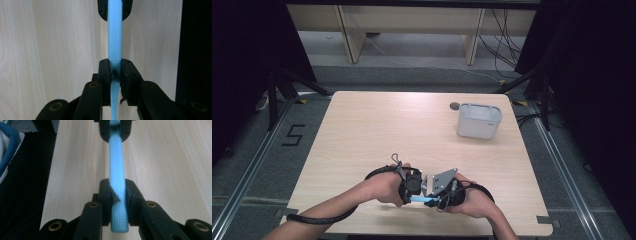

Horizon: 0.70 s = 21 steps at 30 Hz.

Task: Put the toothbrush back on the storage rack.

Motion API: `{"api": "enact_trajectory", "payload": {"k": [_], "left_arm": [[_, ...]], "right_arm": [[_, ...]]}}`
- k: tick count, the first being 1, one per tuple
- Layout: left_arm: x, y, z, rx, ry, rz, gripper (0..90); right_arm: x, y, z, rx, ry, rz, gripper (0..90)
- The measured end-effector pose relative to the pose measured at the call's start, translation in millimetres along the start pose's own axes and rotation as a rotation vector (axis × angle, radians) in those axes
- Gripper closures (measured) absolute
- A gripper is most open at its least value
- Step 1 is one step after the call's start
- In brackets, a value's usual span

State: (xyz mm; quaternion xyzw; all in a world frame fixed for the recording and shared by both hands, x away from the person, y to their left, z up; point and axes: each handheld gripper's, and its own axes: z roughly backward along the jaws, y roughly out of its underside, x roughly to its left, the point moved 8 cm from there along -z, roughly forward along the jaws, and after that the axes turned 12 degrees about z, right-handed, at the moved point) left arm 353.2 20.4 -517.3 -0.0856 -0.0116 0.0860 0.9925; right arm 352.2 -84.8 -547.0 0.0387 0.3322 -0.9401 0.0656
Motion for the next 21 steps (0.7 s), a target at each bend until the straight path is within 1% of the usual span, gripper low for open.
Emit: {"api": "enact_trajectory", "payload": {"k": [1, 2, 3, 4, 5, 6, 7, 8, 9, 10, 11, 12, 13, 14, 15, 16, 17, 18, 19, 20, 21], "left_arm": [[0.1, -0.1, 0.6, -0.006, -0.002, 0.003, 78.4], [-0.5, 0.2, 0.8, -0.011, 0.004, 0.013, 78.3], [-1.1, 0.5, 1.4, -0.017, 0.012, 0.03, 78.0], [-1.2, 0.2, 2.3, -0.032, 0.015, 0.046, 77.3], [-0.5, -0.1, 4.1, -0.051, 0.01, 0.058, 76.6], [2.0, 0.3, 6.8, -0.064, -0.007, 0.057, 75.4], [4.3, 0.4, 9.7, -0.086, -0.025, 0.063, 73.4], [6.4, 0.1, 13.3, -0.119, -0.043, 0.081, 71.1], [8.0, 0.7, 17.7, -0.145, -0.053, 0.094, 69.3], [9.2, 1.5, 21.9, -0.178, -0.061, 0.109, 66.9], [11.1, 2.0, 26.2, -0.216, -0.072, 0.123, 64.0], [12.5, 2.5, 29.9, -0.258, -0.079, 0.147, 61.1], [13.4, 3.9, 32.7, -0.294, -0.083, 0.173, 58.5], [14.6, 6.0, 34.6, -0.324, -0.085, 0.187, 55.9], [15.1, 7.9, 35.4, -0.371, -0.083, 0.219, 52.9], [15.6, 8.8, 35.4, -0.399, -0.082, 0.244, 51.0], [16.6, 11.1, 35.5, -0.421, -0.08, 0.267, 49.5], [19.0, 15.1, 36.0, -0.426, -0.091, 0.27, 47.9], [19.2, 17.4, 35.3, -0.447, -0.083, 0.285, 47.0], [20.3, 20.4, 34.7, -0.461, -0.083, 0.296, 45.6], [22.3, 22.5, 33.5, -0.502, -0.08, 0.33, 43.5]], "right_arm": [[2.6, 0.5, 1.1, 0.005, -0.002, -0.029, 78.6], [2.5, 0.5, 1.6, 0.005, 0.002, -0.022, 78.7], [2.0, -0.1, 2.0, -0.002, 0.004, -0.008, 78.8], [0.8, -0.8, 2.9, -0.008, 0.012, 0.02, 78.9], [2.8, -0.7, 3.6, -0.004, 0.009, 0.007, 78.9], [1.0, -0.5, 4.6, -0.007, 0.024, 0.02, 78.9], [-2.2, -0.3, 5.3, -0.02, 0.034, 0.047, 79.0], [3.8, 2.7, 8.3, -0.002, 0.038, -0.052, 79.0], [-0.3, 4.2, 9.1, -0.019, 0.048, -0.024, 79.0], [-5.6, 6.6, 10.8, -0.027, 0.082, 0.001, 79.0], [-5.4, 9.9, 12.9, -0.028, 0.094, -0.042, 79.0], [-8.2, 12.9, 15.2, -0.036, 0.12, -0.056, 78.9], [-10.9, 16.3, 18.2, -0.04, 0.154, -0.084, 78.9], [-12.4, 19.5, 20.2, -0.05, 0.17, -0.118, 78.9], [-16.5, 23.1, 22.8, -0.051, 0.207, -0.127, 78.9], [-19.7, 27.4, 25.1, -0.05, 0.247, -0.159, 78.9], [-21.8, 29.9, 26.6, -0.05, 0.269, -0.173, 78.9], [-24.0, 32.5, 28.8, -0.054, 0.294, -0.184, 78.9], [-23.3, 34.8, 31.2, -0.058, 0.316, -0.241, 78.9], [-26.3, 36.5, 34.6, -0.067, 0.347, -0.248, 78.9], [-28.7, 37.0, 37.4, -0.083, 0.373, -0.259, 78.9]]}}
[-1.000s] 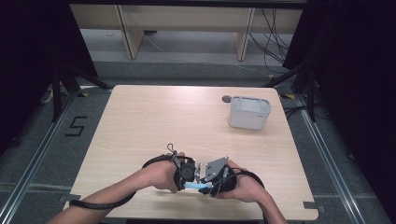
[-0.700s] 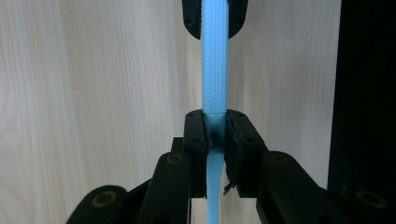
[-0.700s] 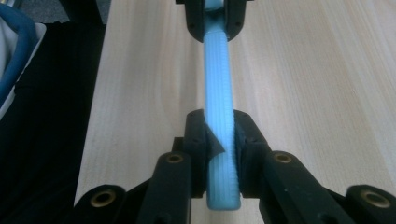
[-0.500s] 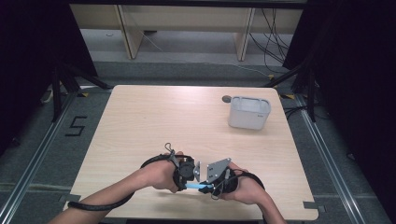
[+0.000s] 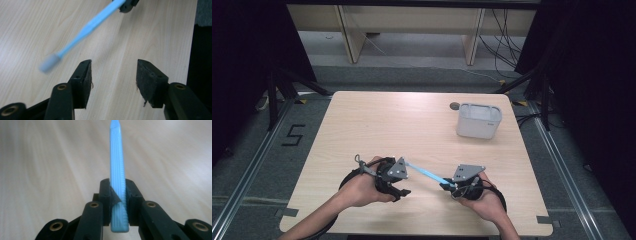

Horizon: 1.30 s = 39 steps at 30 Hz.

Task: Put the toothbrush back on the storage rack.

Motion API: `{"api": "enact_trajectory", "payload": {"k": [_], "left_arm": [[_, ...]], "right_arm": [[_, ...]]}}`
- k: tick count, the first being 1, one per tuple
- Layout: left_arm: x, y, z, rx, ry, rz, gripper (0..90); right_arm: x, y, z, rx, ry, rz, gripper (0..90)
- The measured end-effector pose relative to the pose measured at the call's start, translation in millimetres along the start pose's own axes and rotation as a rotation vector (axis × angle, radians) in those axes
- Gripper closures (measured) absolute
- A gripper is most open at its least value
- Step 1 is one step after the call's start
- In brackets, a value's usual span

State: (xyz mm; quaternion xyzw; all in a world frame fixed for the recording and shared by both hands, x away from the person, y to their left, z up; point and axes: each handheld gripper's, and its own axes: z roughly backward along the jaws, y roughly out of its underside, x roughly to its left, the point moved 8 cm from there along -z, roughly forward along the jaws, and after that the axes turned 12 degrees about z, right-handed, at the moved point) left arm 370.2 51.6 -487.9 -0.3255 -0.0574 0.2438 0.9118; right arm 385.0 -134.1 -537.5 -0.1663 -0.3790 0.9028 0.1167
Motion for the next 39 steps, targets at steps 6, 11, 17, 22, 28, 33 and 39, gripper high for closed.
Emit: {"api": "enact_trajectory", "payload": {"k": [6, 11, 17, 22, 28, 33, 39], "left_arm": [[14.8, 7.7, -9.2, -0.185, 0.011, 0.204, 33.7], [24.1, 7.7, -12.5, -0.31, 0.047, 0.36, 34.1], [35.7, 1.7, -11.8, -0.427, 0.068, 0.471, 35.7], [42.1, -7.0, -14.5, -0.495, 0.096, 0.534, 36.2], [49.0, -21.1, -12.8, -0.54, 0.079, 0.556, 37.0], [50.9, -33.4, -12.0, -0.569, 0.09, 0.568, 37.1], [50.6, -45.7, -13.6, -0.588, 0.123, 0.583, 37.1]], "right_arm": [[-16.7, -8.2, 8.8, -0.1, 0.141, -0.059, 78.9], [-23.3, -19.6, 13.8, -0.186, 0.224, -0.14, 78.9], [-27.3, -25.7, 14.5, -0.257, 0.303, -0.139, 78.9], [-21.7, -28.7, 10.4, -0.285, 0.301, -0.164, 78.9], [-18.2, -33.6, 8.5, -0.295, 0.301, -0.153, 78.9], [-16.2, -37.3, 5.6, -0.305, 0.297, -0.151, 78.9], [-14.3, -41.3, 1.4, -0.305, 0.291, -0.139, 78.8]]}}
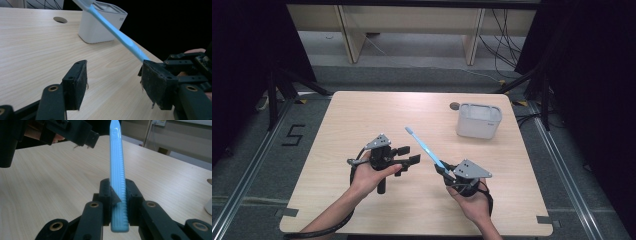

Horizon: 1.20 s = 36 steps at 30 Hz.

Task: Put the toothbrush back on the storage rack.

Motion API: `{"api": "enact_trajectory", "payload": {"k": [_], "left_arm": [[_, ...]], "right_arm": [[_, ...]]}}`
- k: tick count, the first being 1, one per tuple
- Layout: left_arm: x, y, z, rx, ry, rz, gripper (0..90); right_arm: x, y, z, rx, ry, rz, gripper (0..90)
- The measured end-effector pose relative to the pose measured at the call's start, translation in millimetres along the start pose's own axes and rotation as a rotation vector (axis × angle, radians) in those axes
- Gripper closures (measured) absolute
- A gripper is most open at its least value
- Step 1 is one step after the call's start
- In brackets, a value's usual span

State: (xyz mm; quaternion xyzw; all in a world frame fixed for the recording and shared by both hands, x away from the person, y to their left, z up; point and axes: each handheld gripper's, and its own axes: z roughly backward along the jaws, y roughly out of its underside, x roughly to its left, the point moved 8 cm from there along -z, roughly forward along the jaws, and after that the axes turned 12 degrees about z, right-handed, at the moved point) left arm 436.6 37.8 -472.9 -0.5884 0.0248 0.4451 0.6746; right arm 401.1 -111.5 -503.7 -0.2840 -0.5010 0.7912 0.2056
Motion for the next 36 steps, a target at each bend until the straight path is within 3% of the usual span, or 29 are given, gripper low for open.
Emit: {"api": "enact_trajectory", "payload": {"k": [5, 6, 9, 10, 12, 15, 17, 22, 31, 33, 34, 36], "left_arm": [[-6.6, -4.4, -7.1, -0.006, 0.011, -0.006, 37.6], [-8.3, -4.9, -8.7, -0.004, 0.015, -0.006, 37.7], [-12.3, -5.9, -14.3, -0.002, 0.024, -0.008, 38.3], [-13.4, -5.8, -16.1, -0.001, 0.028, -0.004, 38.9], [-14.6, -5.6, -19.0, -0.001, 0.034, -0.001, 39.8], [-16.6, -5.8, -22.8, -0.005, 0.042, 0.013, 42.3], [-17.8, -6.9, -24.4, -0.013, 0.046, 0.014, 44.1], [-21.6, -10.8, -26.2, -0.036, 0.062, 0.009, 50.6], [-26.0, -15.4, -25.6, -0.071, 0.091, 0.007, 64.2], [-27.8, -16.7, -25.1, -0.079, 0.098, -0.008, 67.9], [-29.1, -17.1, -24.5, -0.081, 0.098, -0.01, 69.6], [-32.5, -17.7, -24.4, -0.087, 0.115, -0.014, 73.3]], "right_arm": [[2.1, -2.3, -1.6, 0.0, -0.009, -0.001, 78.9], [0.2, -3.7, -2.7, -0.014, 0.005, 0.02, 78.9], [3.4, -4.4, -3.5, -0.001, -0.011, 0.002, 78.9], [2.0, -5.0, -3.4, -0.005, 0.0, 0.016, 78.8], [4.0, -4.8, -3.4, 0.002, -0.005, -0.011, 78.9], [4.2, -5.9, -4.3, -0.009, 0.004, -0.01, 78.9], [1.8, -7.1, -5.0, -0.024, 0.018, 0.013, 78.8], [0.5, -9.0, -4.9, -0.029, 0.019, 0.026, 78.8], [3.1, -6.9, -5.0, -0.009, 0.009, -0.013, 78.6], [0.1, -7.3, -7.7, -0.028, 0.03, 0.014, 78.3], [3.5, -5.4, -7.7, -0.001, 0.009, -0.013, 78.1], [3.0, -4.7, -10.0, 0.003, 0.009, 0.004, 77.4]]}}
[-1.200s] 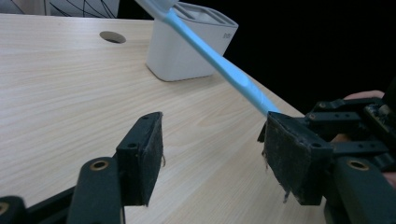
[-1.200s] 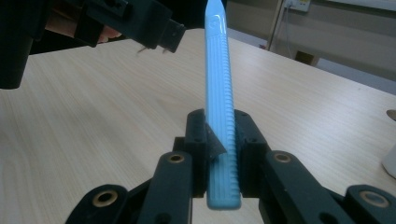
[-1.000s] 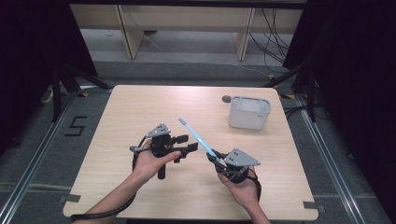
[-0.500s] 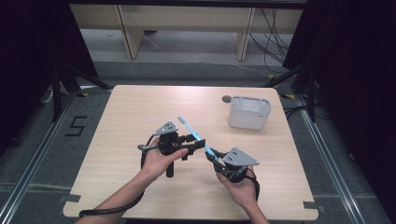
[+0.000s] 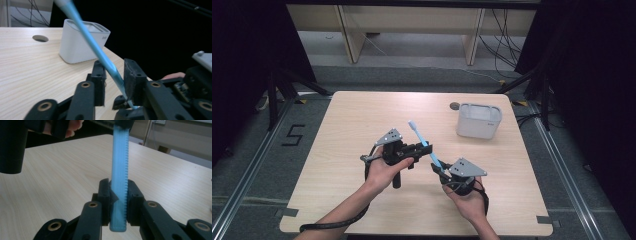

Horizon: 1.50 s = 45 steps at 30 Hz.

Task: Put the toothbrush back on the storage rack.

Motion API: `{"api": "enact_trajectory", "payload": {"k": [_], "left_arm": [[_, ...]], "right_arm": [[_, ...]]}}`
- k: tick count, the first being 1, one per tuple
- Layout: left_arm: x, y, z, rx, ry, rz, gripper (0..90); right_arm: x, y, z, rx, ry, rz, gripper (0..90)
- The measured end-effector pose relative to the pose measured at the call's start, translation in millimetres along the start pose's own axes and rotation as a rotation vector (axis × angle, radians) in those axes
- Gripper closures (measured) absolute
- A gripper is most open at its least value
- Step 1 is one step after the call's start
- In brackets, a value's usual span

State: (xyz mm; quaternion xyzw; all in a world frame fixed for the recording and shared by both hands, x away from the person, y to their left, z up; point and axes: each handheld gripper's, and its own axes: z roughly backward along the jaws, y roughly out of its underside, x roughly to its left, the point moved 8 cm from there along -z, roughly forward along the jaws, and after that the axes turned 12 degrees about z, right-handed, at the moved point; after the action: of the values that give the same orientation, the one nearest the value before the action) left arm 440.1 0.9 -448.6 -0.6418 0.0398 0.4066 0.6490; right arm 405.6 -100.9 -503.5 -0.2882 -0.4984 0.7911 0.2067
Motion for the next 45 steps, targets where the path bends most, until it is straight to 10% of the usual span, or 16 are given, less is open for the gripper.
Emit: {"api": "enact_trajectory", "payload": {"k": [5, 12, 20, 28, 45], "left_arm": [[-10.4, 0.3, -1.1, 0.005, 0.031, -0.042, 83.0], [-8.1, -3.0, 1.7, 0.017, -0.032, -0.148, 83.3], [0.6, 0.6, 0.8, 0.031, -0.103, -0.22, 83.3], [-2.2, 5.7, -4.7, 0.05, -0.126, -0.27, 83.3], [-6.7, 11.3, -9.6, 0.062, -0.126, -0.28, 83.2]], "right_arm": [[5.6, 1.0, -6.9, 0.028, -0.006, -0.004, 66.8], [-2.5, 0.9, 2.0, 0.055, 0.012, -0.021, 49.9], [-19.3, -25.5, 29.4, -0.041, 0.074, -0.106, 59.5], [-22.9, -67.4, 26.3, -0.14, 0.088, -0.086, 65.0], [-20.7, -80.4, 6.6, -0.139, 0.078, -0.1, 72.2]]}}
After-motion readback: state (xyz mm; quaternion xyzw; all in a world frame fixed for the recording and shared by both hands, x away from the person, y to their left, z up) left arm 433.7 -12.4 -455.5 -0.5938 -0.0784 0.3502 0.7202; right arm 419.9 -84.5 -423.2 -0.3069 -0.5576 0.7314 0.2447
